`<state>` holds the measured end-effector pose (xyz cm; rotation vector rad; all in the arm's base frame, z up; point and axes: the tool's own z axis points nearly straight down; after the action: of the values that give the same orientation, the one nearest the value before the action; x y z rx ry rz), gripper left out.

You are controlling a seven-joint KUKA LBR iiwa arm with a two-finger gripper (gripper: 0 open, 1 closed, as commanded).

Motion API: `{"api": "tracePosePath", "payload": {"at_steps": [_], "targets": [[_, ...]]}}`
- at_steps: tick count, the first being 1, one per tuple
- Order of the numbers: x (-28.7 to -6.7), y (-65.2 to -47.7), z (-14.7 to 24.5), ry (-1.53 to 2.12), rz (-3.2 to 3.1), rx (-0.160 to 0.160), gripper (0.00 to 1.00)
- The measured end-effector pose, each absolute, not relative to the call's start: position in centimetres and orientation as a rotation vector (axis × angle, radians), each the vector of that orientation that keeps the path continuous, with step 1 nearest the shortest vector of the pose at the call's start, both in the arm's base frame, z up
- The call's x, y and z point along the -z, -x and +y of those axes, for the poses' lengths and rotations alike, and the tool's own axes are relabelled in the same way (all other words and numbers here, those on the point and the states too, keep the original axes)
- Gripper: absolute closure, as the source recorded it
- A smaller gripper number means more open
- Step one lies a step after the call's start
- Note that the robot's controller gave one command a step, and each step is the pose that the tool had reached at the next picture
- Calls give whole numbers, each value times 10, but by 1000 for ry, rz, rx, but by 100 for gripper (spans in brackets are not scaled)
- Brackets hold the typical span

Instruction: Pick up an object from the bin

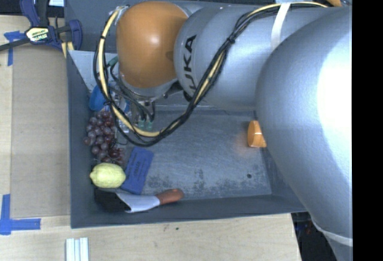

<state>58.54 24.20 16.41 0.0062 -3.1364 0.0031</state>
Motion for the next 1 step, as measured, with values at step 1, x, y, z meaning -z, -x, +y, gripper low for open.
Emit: {"api": "tracePosePath", "payload": {"at_steps": [1], "targets": [[-169,-588,241,2,-3144,2,0]]}}
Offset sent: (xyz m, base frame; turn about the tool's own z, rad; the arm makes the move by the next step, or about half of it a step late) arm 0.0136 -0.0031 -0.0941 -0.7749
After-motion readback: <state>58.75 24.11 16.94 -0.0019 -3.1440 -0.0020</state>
